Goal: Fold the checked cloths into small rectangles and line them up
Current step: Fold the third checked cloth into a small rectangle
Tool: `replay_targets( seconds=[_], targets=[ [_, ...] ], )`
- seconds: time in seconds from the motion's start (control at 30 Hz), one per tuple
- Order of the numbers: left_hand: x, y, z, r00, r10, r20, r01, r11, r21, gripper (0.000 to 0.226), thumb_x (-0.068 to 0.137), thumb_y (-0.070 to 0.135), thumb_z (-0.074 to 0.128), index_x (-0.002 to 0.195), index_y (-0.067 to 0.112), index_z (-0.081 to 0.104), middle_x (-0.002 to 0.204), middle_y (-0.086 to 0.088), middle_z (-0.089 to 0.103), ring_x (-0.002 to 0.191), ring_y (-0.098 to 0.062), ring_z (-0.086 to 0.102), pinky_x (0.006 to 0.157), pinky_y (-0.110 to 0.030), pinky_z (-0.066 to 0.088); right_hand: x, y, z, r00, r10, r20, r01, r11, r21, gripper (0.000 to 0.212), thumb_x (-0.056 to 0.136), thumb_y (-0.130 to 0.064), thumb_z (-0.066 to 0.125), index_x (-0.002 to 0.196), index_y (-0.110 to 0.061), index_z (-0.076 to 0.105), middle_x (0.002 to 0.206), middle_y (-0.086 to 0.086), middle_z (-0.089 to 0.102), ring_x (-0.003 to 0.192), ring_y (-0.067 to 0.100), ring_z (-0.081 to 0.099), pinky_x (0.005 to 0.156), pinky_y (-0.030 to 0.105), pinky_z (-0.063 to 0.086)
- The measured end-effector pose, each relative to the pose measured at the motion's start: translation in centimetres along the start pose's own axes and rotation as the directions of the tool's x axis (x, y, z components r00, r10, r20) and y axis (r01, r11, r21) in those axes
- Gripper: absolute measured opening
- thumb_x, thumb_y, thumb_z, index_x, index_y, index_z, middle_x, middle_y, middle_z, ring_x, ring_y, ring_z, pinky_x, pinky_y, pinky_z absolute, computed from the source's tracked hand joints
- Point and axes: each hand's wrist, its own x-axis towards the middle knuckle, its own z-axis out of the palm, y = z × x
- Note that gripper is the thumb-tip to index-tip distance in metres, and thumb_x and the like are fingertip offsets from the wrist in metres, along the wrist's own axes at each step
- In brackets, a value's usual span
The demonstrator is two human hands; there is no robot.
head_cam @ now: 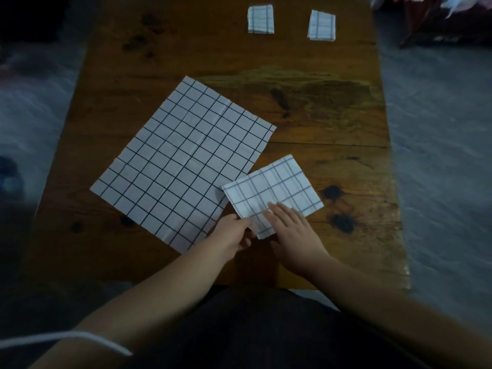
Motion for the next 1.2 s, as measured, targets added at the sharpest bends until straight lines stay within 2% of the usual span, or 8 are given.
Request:
replay_targets(
  seconds=[0.13, 0.27, 0.4, 0.63, 0.77, 0.83, 1.0, 1.2],
  targets=[
    [-1.5, -0.9, 0.7, 0.992, 0.005, 0.125, -0.004, 1.000, -0.013, 0.018, 0.099, 0.014, 0.061, 0.116, 0.013, 0.065, 0.103, -0.013, 0.074, 0.075, -0.020, 0.068, 0.054, -0.027, 0.048, -0.8, -0.2, 0.8, 1.000, 0.019, 0.019, -0.020, 1.000, 0.014, 0.079, 0.101, -0.033, 0.052, 0.162, -0.027, 0.003, 0.171, -0.002, 0.001, 0.150, 0.009, -0.015, 0.116, 0.030, -0.018],
    [-2.9, -1.8, 0.8, 0.967, 0.001, 0.256, -0.023, 0.996, 0.083, 0.023, 0.102, 0.022, 0.060, 0.123, 0.015, 0.063, 0.109, -0.011, 0.076, 0.084, -0.021, 0.074, 0.058, -0.027, 0.051, -1.9, 0.5, 0.8, 0.999, 0.047, 0.012, -0.048, 0.995, 0.088, 0.082, 0.098, -0.028, 0.059, 0.163, -0.027, 0.009, 0.171, -0.002, 0.008, 0.157, 0.015, 0.001, 0.122, 0.030, -0.003],
    [-3.6, -2.6, 0.4, 0.939, 0.051, 0.340, -0.165, 0.934, 0.318, 0.021, 0.102, 0.026, 0.059, 0.121, 0.017, 0.063, 0.112, -0.005, 0.074, 0.092, -0.019, 0.075, 0.070, -0.029, 0.055, -3.4, 1.4, 1.3, 0.994, 0.111, -0.010, -0.107, 0.977, 0.185, 0.071, 0.101, -0.021, 0.057, 0.162, -0.028, 0.020, 0.169, -0.004, 0.016, 0.156, 0.016, 0.009, 0.120, 0.028, 0.007],
    [-3.8, -2.0, -1.7, 0.920, 0.234, 0.313, -0.383, 0.705, 0.597, 0.011, 0.099, 0.023, 0.061, 0.109, 0.028, 0.062, 0.113, 0.003, 0.068, 0.097, -0.009, 0.069, 0.078, -0.028, 0.057, -5.6, 3.0, 1.4, 0.976, 0.211, -0.045, -0.171, 0.882, 0.440, 0.049, 0.097, -0.007, 0.055, 0.143, -0.023, 0.055, 0.142, -0.002, 0.058, 0.133, 0.017, 0.049, 0.105, 0.023, 0.034],
    [-3.8, -1.1, -1.5, 0.875, 0.395, 0.281, -0.452, 0.455, 0.767, 0.013, 0.096, 0.024, 0.065, 0.105, 0.030, 0.057, 0.106, 0.008, 0.062, 0.091, -0.009, 0.064, 0.080, -0.030, 0.057, -6.0, 4.3, 0.5, 0.961, 0.269, -0.064, -0.197, 0.831, 0.521, 0.033, 0.099, -0.012, 0.054, 0.126, -0.029, 0.064, 0.114, -0.009, 0.068, 0.106, 0.011, 0.061, 0.087, 0.027, 0.048],
    [-3.4, -0.8, -1.1, 0.829, 0.514, 0.218, -0.440, 0.360, 0.823, 0.030, 0.092, 0.026, 0.071, 0.112, 0.030, 0.050, 0.111, 0.008, 0.057, 0.092, -0.007, 0.060, 0.083, -0.032, 0.057, -5.9, 5.1, 0.1, 0.958, 0.281, -0.061, -0.206, 0.819, 0.536, 0.032, 0.100, -0.012, 0.054, 0.124, -0.029, 0.065, 0.109, -0.010, 0.068, 0.101, 0.010, 0.062, 0.083, 0.027, 0.049],
    [-1.3, 0.0, 0.0, 0.761, 0.575, 0.299, -0.498, 0.223, 0.838, 0.086, 0.080, 0.027, 0.082, 0.149, 0.032, 0.030, 0.151, 0.000, 0.036, 0.141, -0.022, 0.033, 0.119, -0.048, 0.031, -6.2, 6.5, -0.3, 0.949, 0.311, -0.054, -0.228, 0.792, 0.566, 0.027, 0.100, -0.013, 0.055, 0.121, -0.024, 0.068, 0.108, -0.008, 0.069, 0.103, 0.012, 0.064, 0.089, 0.034, 0.053],
    [1.3, 0.8, 1.2, 0.694, 0.481, 0.536, -0.610, -0.002, 0.792, 0.044, 0.087, 0.028, 0.076, 0.129, 0.024, 0.063, 0.137, 0.009, 0.049, 0.127, -0.012, 0.036, 0.115, -0.041, 0.034, -6.9, 7.6, -0.5, 0.961, 0.266, -0.074, -0.186, 0.822, 0.538, 0.023, 0.098, -0.010, 0.056, 0.113, -0.020, 0.071, 0.104, -0.005, 0.070, 0.099, 0.012, 0.064, 0.087, 0.040, 0.055]
  ],
)
